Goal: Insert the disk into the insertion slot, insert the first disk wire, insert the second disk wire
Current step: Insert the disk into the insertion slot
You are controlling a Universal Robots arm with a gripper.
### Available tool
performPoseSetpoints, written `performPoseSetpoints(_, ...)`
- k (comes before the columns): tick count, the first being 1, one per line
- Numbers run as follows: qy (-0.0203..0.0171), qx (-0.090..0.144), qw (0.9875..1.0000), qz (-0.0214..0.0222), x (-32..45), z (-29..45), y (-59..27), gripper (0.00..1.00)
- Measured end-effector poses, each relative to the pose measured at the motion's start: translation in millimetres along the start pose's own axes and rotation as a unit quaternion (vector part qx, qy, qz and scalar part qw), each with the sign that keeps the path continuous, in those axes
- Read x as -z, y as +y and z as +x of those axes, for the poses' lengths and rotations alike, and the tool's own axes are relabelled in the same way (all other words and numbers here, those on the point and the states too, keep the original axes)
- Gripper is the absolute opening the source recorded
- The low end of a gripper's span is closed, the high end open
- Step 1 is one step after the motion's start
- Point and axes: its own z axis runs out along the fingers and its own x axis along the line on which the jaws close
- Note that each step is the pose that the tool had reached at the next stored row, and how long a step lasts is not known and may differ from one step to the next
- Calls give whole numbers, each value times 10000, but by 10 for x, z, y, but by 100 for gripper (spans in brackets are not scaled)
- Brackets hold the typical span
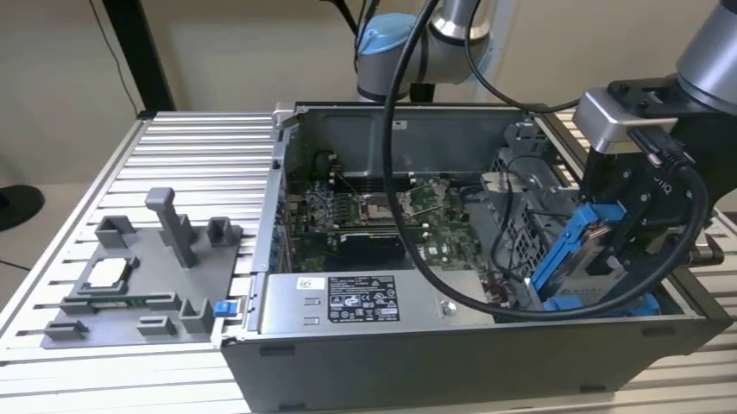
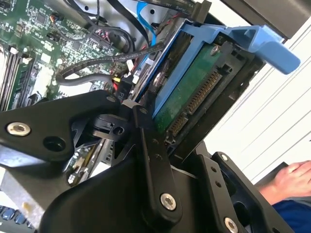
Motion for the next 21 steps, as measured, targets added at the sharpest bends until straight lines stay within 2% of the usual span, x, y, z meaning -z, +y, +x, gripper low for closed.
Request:
performPoseSetpoints(9,-2,0,10000,0,-3,0,0,0)
performPoseSetpoints(10,-1,1,10000,0,-3,0,0,100)
performPoseSetpoints(15,0,0,10000,0,21,-1,0,100)
performPoseSetpoints(21,0,0,10000,0,111,-6,2,100)
